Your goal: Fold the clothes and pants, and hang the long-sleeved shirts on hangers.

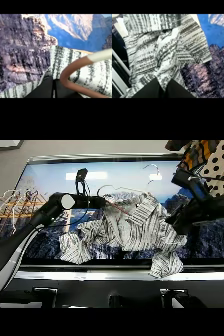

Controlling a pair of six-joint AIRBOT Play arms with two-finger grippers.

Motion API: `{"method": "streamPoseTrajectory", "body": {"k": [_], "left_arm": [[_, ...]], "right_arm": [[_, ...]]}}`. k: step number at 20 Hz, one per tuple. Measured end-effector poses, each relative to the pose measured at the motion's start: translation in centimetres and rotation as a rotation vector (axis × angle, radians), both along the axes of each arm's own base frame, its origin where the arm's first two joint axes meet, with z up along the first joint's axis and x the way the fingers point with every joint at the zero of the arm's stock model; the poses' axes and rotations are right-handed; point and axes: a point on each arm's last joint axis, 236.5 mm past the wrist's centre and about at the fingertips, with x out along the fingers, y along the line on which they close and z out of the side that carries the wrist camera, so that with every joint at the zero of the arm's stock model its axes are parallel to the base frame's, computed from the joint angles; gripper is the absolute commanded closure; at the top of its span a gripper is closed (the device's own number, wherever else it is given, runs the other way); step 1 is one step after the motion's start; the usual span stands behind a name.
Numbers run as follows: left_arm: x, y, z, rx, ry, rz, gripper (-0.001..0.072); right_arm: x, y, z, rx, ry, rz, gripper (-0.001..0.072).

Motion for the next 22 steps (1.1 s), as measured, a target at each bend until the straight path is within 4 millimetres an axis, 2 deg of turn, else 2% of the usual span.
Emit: {"method": "streamPoseTrajectory", "body": {"k": [8, 15, 22], "left_arm": [[0.8, 1.4, 0.4, 0.003, -0.009, 0.004, 0.0688], [0.9, 1.5, 0.5, 0.014, -0.019, -0.014, 0.0688], [1.7, 1.1, 3.5, 0.001, -0.072, -0.027, 0.0689]], "right_arm": [[0.6, -0.9, -1.4, -0.153, -0.011, 0.009, 0.0686], [-1.0, -2.1, -1.8, -0.196, 0.056, -0.036, 0.0686], [-0.5, -3.3, -1.9, -0.237, 0.043, -0.085, 0.0687]]}}
